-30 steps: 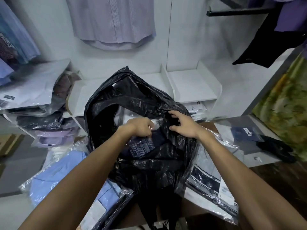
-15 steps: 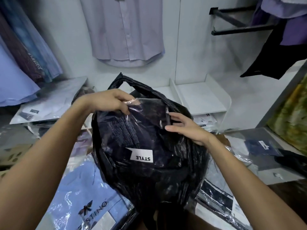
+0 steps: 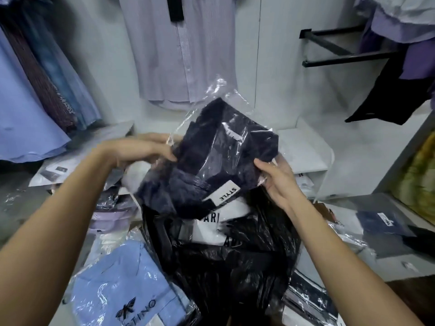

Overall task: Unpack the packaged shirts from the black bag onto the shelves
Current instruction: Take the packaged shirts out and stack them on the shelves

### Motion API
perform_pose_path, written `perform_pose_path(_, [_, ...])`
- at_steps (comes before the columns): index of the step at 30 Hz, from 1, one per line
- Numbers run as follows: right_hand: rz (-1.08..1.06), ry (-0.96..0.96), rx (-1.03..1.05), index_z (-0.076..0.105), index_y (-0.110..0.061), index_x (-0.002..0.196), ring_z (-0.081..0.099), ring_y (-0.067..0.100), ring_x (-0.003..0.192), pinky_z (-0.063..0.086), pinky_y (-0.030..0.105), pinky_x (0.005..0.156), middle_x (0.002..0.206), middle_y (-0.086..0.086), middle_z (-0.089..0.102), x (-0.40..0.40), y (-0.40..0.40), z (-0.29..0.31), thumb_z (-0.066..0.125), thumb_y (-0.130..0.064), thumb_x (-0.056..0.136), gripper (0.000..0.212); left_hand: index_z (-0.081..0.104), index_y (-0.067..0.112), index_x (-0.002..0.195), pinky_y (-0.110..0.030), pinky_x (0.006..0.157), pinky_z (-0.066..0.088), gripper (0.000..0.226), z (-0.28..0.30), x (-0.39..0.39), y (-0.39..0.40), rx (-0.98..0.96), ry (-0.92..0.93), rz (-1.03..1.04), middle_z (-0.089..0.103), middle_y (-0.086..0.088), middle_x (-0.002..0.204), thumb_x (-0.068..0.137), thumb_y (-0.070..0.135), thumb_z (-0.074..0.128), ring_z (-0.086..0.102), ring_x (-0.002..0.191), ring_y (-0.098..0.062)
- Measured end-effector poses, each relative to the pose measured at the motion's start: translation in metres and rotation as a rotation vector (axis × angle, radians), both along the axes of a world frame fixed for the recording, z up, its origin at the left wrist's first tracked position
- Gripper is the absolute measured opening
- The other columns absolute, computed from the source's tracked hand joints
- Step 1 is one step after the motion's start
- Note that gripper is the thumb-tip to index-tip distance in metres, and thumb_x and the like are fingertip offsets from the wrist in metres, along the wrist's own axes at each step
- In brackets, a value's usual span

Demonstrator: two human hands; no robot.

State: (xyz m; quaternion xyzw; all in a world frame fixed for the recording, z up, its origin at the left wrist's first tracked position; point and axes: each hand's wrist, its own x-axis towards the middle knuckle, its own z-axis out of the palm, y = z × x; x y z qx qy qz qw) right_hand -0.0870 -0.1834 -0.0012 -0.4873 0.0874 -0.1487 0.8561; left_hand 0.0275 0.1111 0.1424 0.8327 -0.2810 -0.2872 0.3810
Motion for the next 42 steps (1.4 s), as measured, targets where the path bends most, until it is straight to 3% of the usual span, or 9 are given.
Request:
perform_pose_path(5, [-0.079,-0.018,0.043,0.068,-0.015,0.115,0.073,0.026,0.093,0.061,0.04,0.088,0.108,0.011,0.077,0.006,0.0,0.028,0.07,0.001,0.089,0.031,0.077,0.04,0.104,-0.044,0.107,0.049,0.036,-0.067,-0.014,-0.021,-0.118,0.104,0.06,0.074,0.021,0.106,0.071,0.056,0.081,0.065,0.108,-0.004])
perform_pose_path(10, [-0.114,-0.061,-0.044,0.069,-0.017,0.113,0.074,0.022,0.088,0.061,0.036,0.081,0.102,0.009,0.078,0.003,-0.007,0.05,0.072,-0.006,0.091,0.025,0.069,0.034,0.108,-0.03,0.069,0.051,0.014,-0.084,-0.033,-0.056,-0.48,0.088,0.098,0.073,0.009,0.092,0.099,0.031,0.059,0.067,0.075,-0.01])
perform_pose_path(16, [0.014,-0.154,-0.074,0.047,-0.023,0.147,0.066,0.025,0.117,0.057,0.039,0.094,0.135,0.008,0.067,-0.026,-0.048,0.044,0.069,-0.019,0.089,0.062,0.055,0.026,0.133,-0.046,0.096,0.055,0.037,-0.075,-0.032,-0.088,-0.672,0.221,0.108,0.07,-0.004,0.124,0.097,0.031,0.059,0.067,0.111,-0.025])
perform_pose_path(20, [0.178,0.041,-0.341,0.046,-0.023,0.144,0.062,0.031,0.127,0.055,0.047,0.102,0.137,0.007,0.066,-0.06,-0.056,0.005,0.071,0.0,0.083,0.069,0.054,0.018,0.135,-0.041,0.087,0.058,0.04,-0.077,-0.04,-0.115,-0.703,0.31,0.057,0.072,-0.004,0.117,0.096,0.025,0.056,0.069,0.104,-0.02])
perform_pose_path(24, [-0.073,0.119,-0.26,0.059,-0.022,0.132,0.069,0.03,0.116,0.06,0.043,0.09,0.123,0.008,0.074,-0.086,-0.066,-0.017,0.078,-0.014,0.078,0.057,0.052,0.021,0.138,-0.046,0.101,0.053,0.038,-0.089,-0.047,-0.149,-0.716,0.43,0.009,0.066,-0.005,0.13,0.1,0.025,0.053,0.064,0.115,-0.021])
perform_pose_path(30, [-0.393,0.272,-0.206,0.064,-0.017,0.124,0.076,0.018,0.087,0.06,0.026,0.069,0.102,0.004,0.08,-0.136,-0.114,-0.043,0.069,-0.012,0.095,0.03,0.051,0.01,0.125,-0.027,0.056,0.055,0.031,-0.136,-0.055,-0.23,-0.369,0.41,0.108,0.073,-0.008,0.096,0.104,0.03,0.058,0.071,0.071,-0.013])
perform_pose_path(35, [-0.604,0.637,-0.162,0.06,-0.016,0.116,0.072,0.008,0.061,0.053,0.02,0.048,0.09,0.005,0.078,-0.183,-0.133,-0.124,0.074,-0.014,0.093,0.026,0.065,0.01,0.122,-0.029,0.064,0.053,0.043,-0.233,-0.096,-0.284,0.024,0.454,0.008,0.073,-0.005,0.106,0.083,0.024,0.078,0.067,0.09,-0.019])
perform_pose_path(38, [-0.632,0.747,-0.128,0.06,-0.004,0.125,0.076,0.017,0.076,0.061,0.029,0.065,0.11,0.018,0.074,-0.203,-0.138,-0.179,0.074,-0.007,0.092,0.035,0.061,0.008,0.124,-0.035,0.075,0.058,0.084,-0.308,-0.117,-0.31,0.134,0.357,-0.075,0.072,-0.004,0.105,0.048,0.037,0.079,0.067,0.089,-0.019])
perform_pose_path(42, [-0.653,0.809,-0.174,0.067,-0.014,0.112,0.073,0.024,0.088,0.06,0.039,0.082,0.104,0.008,0.076,-0.219,-0.14,-0.213,0.078,-0.006,0.088,0.027,0.064,0.015,0.119,-0.038,0.09,0.059,0.074,-0.351,-0.137,-0.324,0.199,0.335,-0.047,0.073,-0.008,0.113,0.047,0.03,0.069,0.068,0.097,-0.023])
